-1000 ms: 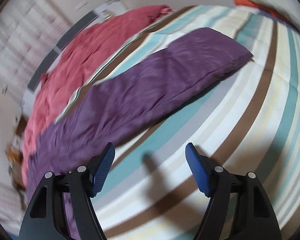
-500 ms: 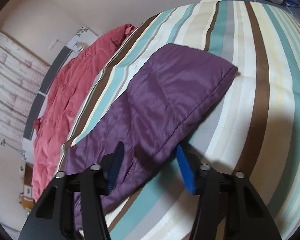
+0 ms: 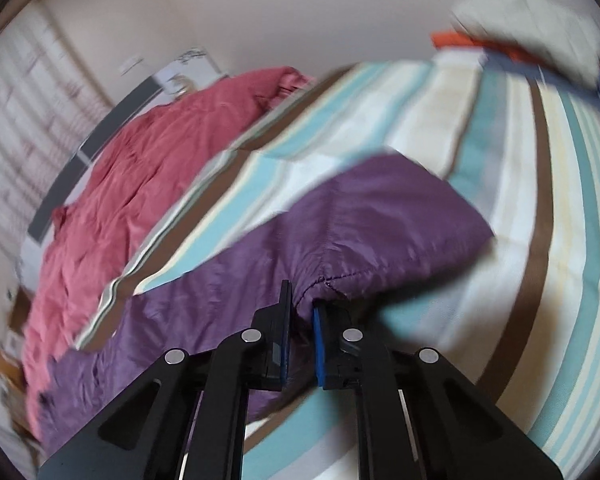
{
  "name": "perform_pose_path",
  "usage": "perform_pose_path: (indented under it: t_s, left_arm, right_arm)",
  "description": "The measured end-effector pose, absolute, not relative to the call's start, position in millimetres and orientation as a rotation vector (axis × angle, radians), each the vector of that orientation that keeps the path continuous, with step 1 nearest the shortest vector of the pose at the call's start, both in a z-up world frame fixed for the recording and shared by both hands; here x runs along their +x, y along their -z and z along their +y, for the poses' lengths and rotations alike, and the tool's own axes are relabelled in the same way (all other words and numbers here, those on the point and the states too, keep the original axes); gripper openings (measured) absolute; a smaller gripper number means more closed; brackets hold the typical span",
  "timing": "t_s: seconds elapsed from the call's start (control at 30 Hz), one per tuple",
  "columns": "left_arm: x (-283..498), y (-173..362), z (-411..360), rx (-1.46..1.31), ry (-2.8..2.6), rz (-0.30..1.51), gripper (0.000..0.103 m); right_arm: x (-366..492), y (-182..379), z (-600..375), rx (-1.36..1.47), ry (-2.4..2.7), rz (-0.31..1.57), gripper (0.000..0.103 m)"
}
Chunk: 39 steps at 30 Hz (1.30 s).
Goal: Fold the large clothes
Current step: 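Carry the held sleeve with the right gripper across the jacket body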
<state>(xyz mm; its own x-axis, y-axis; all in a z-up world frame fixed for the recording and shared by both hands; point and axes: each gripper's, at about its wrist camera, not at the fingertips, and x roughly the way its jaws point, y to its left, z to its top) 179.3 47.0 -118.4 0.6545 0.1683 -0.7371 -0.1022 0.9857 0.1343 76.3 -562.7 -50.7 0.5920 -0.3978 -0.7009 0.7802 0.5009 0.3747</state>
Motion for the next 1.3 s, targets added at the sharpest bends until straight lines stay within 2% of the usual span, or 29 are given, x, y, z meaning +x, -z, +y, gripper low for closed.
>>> perform_pose_path:
  t_s: [0.37, 0.77, 0.93, 0.97, 1.0, 1.03, 1.07, 1.1, 1.13, 1.17, 1.23, 1.3]
  left_arm:
    - [179, 120, 47, 0.084, -0.158, 0.834, 0.101]
    - [178, 120, 51, 0.058, -0.146, 0.838, 0.101]
    - [178, 121, 51, 0.053, -0.144, 0.839, 0.101]
    - [178, 121, 51, 0.053, -0.144, 0.839, 0.101]
    - [177, 121, 51, 0.052, -0.144, 0.839, 0.101]
    - [177, 121, 52, 0.052, -0.143, 0.839, 0.101]
    - [177, 121, 51, 0.054, -0.144, 0.838, 0.101]
    - [177, 121, 51, 0.055, -0.145, 0.838, 0.101]
    - [177, 121, 52, 0.056, -0.145, 0.838, 0.101]
    - [177, 121, 51, 0.057, -0.146, 0.837, 0.101]
    - [177, 121, 51, 0.055, -0.145, 0.838, 0.101]
    - [177, 121, 51, 0.054, -0.144, 0.838, 0.101]
  right_arm:
    - [161, 2, -424, 0.143, 0.529, 0.617, 0.01]
    - [206, 22, -229, -0.351, 0.124, 0.607, 0.01]
    - [209, 27, -214, -0.414, 0.172, 0.634, 0.011]
    - [214, 27, -222, -0.388, 0.205, 0.661, 0.015]
    - [220, 28, -238, -0.357, 0.252, 0.697, 0.032]
    - [223, 28, -253, -0.351, 0.304, 0.695, 0.059]
    - [225, 28, -262, -0.353, 0.344, 0.688, 0.071]
    - [227, 29, -275, -0.354, 0.391, 0.684, 0.075]
    - [232, 30, -290, -0.345, 0.405, 0.695, 0.073]
    - [238, 32, -297, -0.341, 0.411, 0.713, 0.07]
    - [254, 38, -319, -0.321, 0.427, 0.785, 0.057]
    - [266, 42, -337, -0.3, 0.452, 0.83, 0.057]
